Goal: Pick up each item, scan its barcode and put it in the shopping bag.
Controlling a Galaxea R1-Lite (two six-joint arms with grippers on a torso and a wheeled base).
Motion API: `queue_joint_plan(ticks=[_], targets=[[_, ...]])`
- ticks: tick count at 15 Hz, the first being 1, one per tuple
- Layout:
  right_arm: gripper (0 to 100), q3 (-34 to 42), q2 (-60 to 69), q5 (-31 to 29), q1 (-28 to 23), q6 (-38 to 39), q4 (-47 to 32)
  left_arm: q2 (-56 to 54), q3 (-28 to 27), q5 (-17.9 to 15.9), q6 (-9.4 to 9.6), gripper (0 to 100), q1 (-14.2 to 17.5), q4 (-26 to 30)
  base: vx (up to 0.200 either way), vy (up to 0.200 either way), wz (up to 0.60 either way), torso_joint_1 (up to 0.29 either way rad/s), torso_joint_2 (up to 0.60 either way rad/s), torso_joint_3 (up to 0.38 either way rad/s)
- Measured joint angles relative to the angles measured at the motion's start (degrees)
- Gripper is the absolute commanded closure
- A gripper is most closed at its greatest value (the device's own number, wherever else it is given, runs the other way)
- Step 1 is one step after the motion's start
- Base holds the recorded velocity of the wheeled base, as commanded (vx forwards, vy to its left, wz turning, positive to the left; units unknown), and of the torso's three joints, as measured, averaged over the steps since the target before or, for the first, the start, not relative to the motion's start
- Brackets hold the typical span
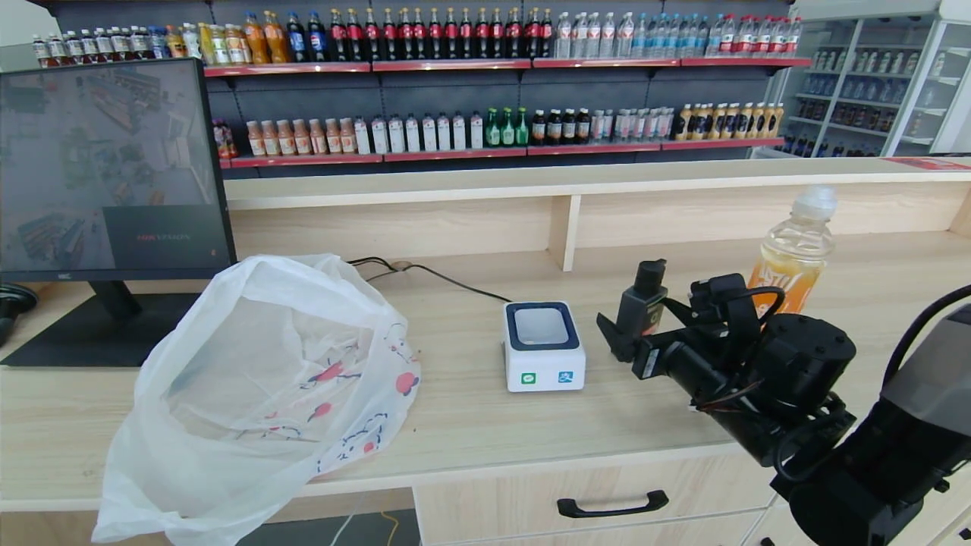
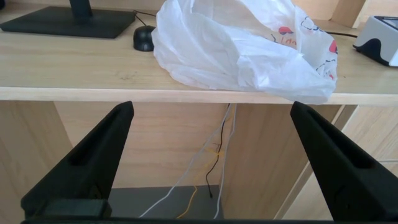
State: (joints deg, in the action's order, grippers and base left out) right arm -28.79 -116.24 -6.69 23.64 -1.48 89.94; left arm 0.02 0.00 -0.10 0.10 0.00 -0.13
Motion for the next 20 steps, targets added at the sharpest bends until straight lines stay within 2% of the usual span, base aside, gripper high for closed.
queue_joint_plan(ticks=[13,20], targets=[[0,-4.0,-5.0,1.6,-1.8,0.0,0.0,0.0,0.0,0.0,0.06,0,0.0,-0.3,0.0,0.0,0.0,0.0,0.0,0.0],[0,-5.7,-6.6,5.1,-3.0,-0.2,0.0,0.0,0.0,0.0,0.17,0,0.0,-0.3,0.0,0.0,0.0,0.0,0.0,0.0]])
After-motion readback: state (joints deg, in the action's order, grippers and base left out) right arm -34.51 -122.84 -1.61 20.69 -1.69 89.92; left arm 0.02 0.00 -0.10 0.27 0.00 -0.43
